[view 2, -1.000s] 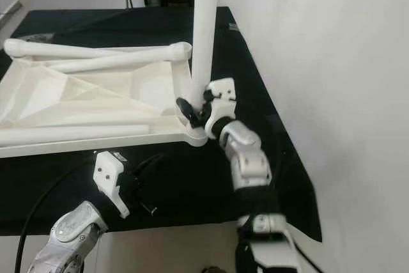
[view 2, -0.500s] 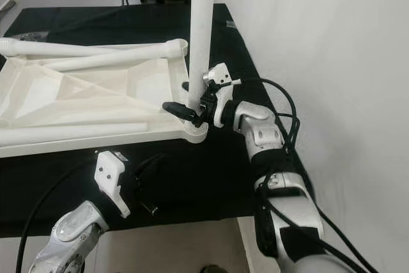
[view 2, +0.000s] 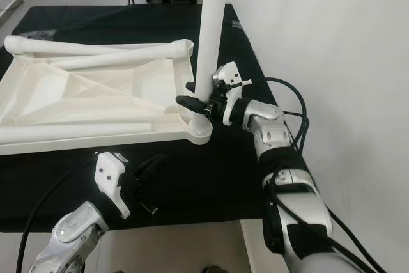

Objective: Building children table

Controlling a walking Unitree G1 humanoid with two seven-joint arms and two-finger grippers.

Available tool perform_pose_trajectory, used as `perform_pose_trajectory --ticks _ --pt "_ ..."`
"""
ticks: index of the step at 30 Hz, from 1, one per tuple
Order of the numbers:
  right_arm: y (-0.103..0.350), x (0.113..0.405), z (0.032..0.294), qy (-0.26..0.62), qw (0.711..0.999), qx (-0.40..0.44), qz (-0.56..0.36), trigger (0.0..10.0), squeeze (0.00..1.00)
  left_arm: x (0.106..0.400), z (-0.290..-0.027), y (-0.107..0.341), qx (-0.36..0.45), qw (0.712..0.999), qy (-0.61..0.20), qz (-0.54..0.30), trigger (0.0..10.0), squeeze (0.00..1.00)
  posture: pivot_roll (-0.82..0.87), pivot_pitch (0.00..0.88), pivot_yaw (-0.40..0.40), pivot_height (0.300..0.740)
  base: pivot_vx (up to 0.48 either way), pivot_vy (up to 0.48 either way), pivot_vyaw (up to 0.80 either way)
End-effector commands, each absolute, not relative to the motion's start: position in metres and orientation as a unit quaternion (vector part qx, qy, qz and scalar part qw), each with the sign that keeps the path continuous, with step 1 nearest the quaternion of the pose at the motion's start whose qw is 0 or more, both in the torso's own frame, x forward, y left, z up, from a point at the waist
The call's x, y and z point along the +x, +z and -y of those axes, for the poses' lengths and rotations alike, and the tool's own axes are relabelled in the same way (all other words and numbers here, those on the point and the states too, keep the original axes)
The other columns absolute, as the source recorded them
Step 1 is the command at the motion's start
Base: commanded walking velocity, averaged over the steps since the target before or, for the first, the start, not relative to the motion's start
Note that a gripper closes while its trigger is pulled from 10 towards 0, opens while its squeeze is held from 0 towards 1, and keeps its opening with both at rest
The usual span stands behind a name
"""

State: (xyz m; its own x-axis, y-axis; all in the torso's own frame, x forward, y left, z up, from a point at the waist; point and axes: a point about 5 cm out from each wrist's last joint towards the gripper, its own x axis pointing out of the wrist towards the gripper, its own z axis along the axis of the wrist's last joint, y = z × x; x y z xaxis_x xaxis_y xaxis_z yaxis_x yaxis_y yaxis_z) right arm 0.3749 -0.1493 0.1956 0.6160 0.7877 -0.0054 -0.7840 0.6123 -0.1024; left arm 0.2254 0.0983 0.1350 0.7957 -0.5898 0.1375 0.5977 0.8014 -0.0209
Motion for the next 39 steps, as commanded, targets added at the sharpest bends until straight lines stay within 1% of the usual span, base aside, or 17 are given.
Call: perform_pose_trajectory --ticks 1,2,3,4,8,9,13,14,15,16,17,18,25,26,29,35,39 --pt "0.167 0.372 0.151 0.383 0.922 -0.035 -0.036 0.0 0.0 0.223 -0.099 0.132 -0.034 0.948 -0.313 0.054 10.0 0.0 0.06 0.121 -0.041 0.74 0.0 0.0 0.0" --pt "0.152 0.371 0.149 0.254 0.966 -0.014 -0.051 0.0 0.0 0.223 -0.1 0.132 -0.034 0.948 -0.313 0.054 10.0 0.0 0.06 0.127 -0.038 0.74 0.0 0.0 0.0" --pt "0.152 0.371 0.149 0.254 0.966 -0.014 -0.051 0.0 0.0 0.223 -0.1 0.132 -0.034 0.948 -0.313 0.054 10.0 0.0 0.06 0.127 -0.038 0.74 0.0 0.0 0.0" --pt "0.142 0.368 0.149 0.159 0.985 0.0 -0.064 0.0 0.0 0.223 -0.101 0.133 -0.034 0.948 -0.313 0.054 10.0 0.0 0.06 0.13 -0.036 0.74 0.0 0.0 0.0" --pt "0.131 0.354 0.136 0.119 0.99 0.023 -0.075 0.0 0.0 0.222 -0.102 0.133 -0.033 0.948 -0.313 0.054 10.0 0.0 0.07 0.133 -0.025 0.74 0.0 0.0 0.0" --pt "0.134 0.341 0.114 0.123 0.99 0.034 -0.056 0.0 0.0 0.223 -0.104 0.133 -0.031 0.948 -0.313 0.052 10.0 0.0 0.05 0.127 0.0 0.74 0.0 0.0 0.0" --pt "0.135 0.344 0.103 0.161 0.985 0.031 -0.056 0.0 0.0 0.225 -0.105 0.132 -0.03 0.948 -0.313 0.05 10.0 0.0 0.06 0.122 -0.008 0.74 0.0 0.0 0.0" --pt "0.138 0.346 0.104 0.155 0.986 0.022 -0.052 3.7 0.0 0.225 -0.105 0.132 -0.03 0.948 -0.312 0.05 10.0 0.0 0.06 0.122 -0.008 0.74 0.0 0.0 0.0" --pt "0.138 0.346 0.104 0.155 0.986 0.022 -0.052 3.7 0.0 0.225 -0.105 0.132 -0.03 0.948 -0.312 0.05 10.0 0.0 0.06 0.122 -0.008 0.74 0.0 0.0 0.0" --pt "0.141 0.35 0.104 0.157 0.986 0.018 -0.048 10.0 0.0 0.225 -0.106 0.132 -0.03 0.948 -0.312 0.05 10.0 0.0 0.07 0.122 -0.009 0.74 0.0 0.0 0.0" --pt "0.143 0.351 0.104 0.156 0.987 0.015 -0.046 10.0 0.0 0.225 -0.106 0.132 -0.03 0.948 -0.311 0.05 10.0 0.0 0.07 0.121 -0.011 0.74 0.0 0.0 0.0" --pt "0.147 0.353 0.101 0.184 0.982 0.025 -0.039 10.0 1.0 0.225 -0.106 0.132 -0.03 0.949 -0.311 0.05 10.0 0.0 0.07 0.121 -0.012 0.74 0.0 0.0 0.0" --pt "0.178 0.362 0.096 0.286 0.958 0.033 0.016 10.0 1.0 0.226 -0.105 0.133 -0.033 0.948 -0.313 0.05 10.0 0.0 0.07 0.119 -0.01 0.74 0.0 0.0 0.0" --pt "0.184 0.362 0.094 0.319 0.947 0.023 0.028 10.0 0.0 0.226 -0.104 0.133 -0.033 0.948 -0.313 0.05 10.0 0.0 0.07 0.12 -0.015 0.74 0.0 0.0 0.0" --pt "0.188 0.36 0.093 0.337 0.941 0.014 0.033 10.0 0.0 0.226 -0.104 0.133 -0.033 0.948 -0.313 0.05 10.0 0.0 0.07 0.119 -0.016 0.74 0.0 0.0 0.0" --pt "0.2 0.36 0.095 0.472 0.88 -0.022 0.045 10.0 0.0 0.226 -0.103 0.133 -0.036 0.948 -0.313 0.052 10.0 0.0 0.07 0.116 -0.022 0.74 0.0 0.0 0.0" --pt "0.203 0.363 0.1 0.509 0.859 -0.018 0.041 10.0 0.0 0.226 -0.103 0.133 -0.037 0.948 -0.313 0.052 10.0 0.0 0.07 0.115 -0.023 0.74 0.0 0.0 0.0"
